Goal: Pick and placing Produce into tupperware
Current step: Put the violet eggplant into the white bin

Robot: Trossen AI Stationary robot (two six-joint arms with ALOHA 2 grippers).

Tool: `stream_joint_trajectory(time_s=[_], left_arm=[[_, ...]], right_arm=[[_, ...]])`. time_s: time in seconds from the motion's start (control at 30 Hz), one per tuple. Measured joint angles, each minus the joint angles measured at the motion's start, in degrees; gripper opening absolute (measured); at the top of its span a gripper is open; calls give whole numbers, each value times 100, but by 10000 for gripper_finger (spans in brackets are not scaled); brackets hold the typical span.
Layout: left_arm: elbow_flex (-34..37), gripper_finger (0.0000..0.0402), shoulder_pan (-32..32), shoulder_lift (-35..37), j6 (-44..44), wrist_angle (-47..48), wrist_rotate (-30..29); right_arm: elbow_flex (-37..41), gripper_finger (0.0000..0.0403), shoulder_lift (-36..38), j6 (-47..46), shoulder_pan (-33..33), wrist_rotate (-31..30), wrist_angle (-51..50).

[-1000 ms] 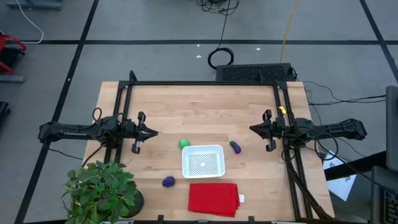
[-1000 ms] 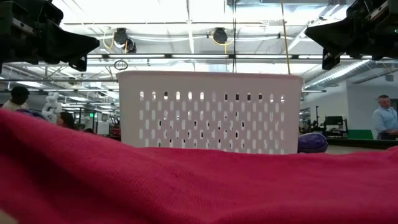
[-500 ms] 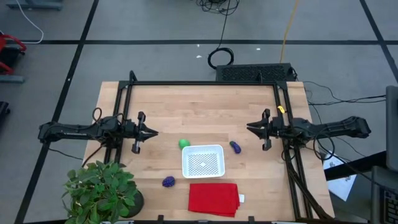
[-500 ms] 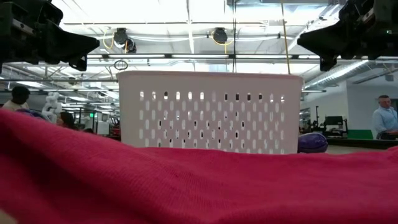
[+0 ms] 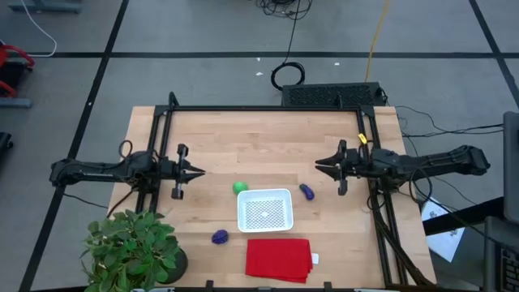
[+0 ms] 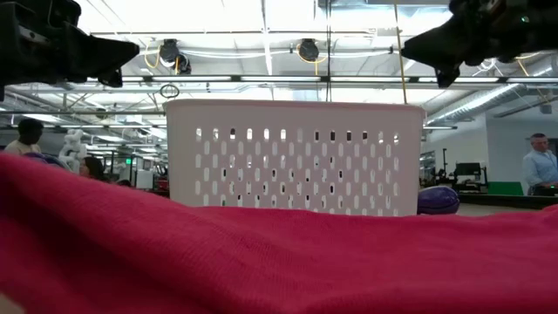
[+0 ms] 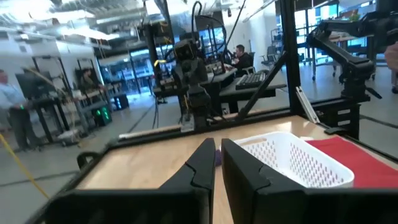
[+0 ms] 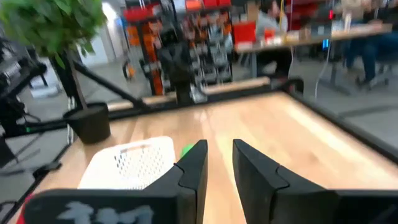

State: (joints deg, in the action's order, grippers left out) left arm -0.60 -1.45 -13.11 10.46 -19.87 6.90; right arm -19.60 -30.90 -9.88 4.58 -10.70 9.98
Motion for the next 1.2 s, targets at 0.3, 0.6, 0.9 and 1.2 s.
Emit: stream_joint_trajectory(time_s=[0.3, 0.6, 0.9, 1.2], left_arm=[[-2, 31, -2, 0, -6, 20, 0], [-2, 31, -2, 0, 503, -278, 0], [-2, 31, -2, -2, 560, -200, 0], [-2, 31, -2, 0, 560, -123, 0]], right_arm=[[-1279, 50, -875, -315, -52, 4, -1462], [-2426, 5, -1826, -1020, -428, 308, -3115], [-3600, 1, -2834, -1539, -700, 676, -5003], [-4508, 0, -3874, -1782, -1002, 1529, -6235]])
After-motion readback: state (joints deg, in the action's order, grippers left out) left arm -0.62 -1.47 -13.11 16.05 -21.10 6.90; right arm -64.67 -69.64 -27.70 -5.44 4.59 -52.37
